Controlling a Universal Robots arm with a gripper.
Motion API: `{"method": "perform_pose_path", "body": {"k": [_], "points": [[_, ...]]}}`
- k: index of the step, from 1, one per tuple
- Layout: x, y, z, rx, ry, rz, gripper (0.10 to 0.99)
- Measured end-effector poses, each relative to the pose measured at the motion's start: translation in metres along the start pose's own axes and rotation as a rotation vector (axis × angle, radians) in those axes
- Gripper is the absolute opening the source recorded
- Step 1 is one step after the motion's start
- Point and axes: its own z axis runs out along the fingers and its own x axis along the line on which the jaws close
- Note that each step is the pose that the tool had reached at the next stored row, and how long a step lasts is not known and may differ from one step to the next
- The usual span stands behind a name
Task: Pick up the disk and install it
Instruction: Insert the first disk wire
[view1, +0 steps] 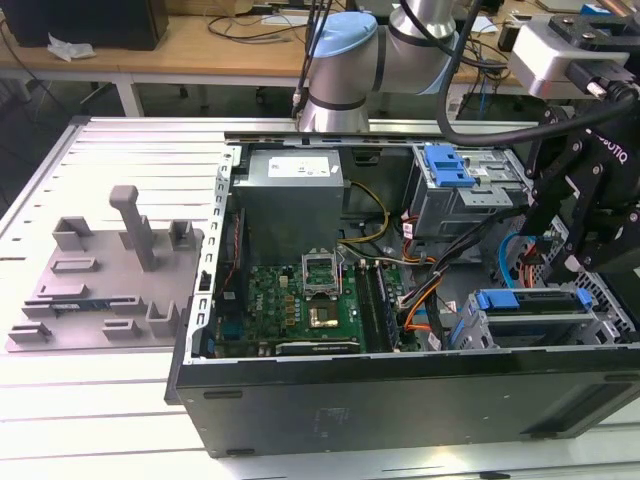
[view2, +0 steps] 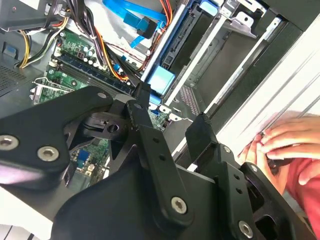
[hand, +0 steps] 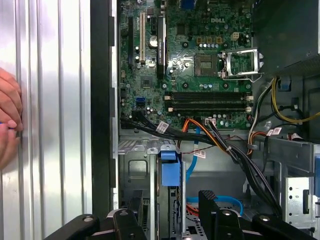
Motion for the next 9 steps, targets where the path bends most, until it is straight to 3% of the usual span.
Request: {"method": "perform_pose_path", "body": {"k": [6,8,9], "points": [[0.0,0.0,0.0001,0.0,0.0002,0.0,0.565],[-0.0001,0.0,0.0,0.0,0.0061,0.0,0.565],[-0.0003,0.0,0.0,0.0,0.0159,0.0,0.565]]}}
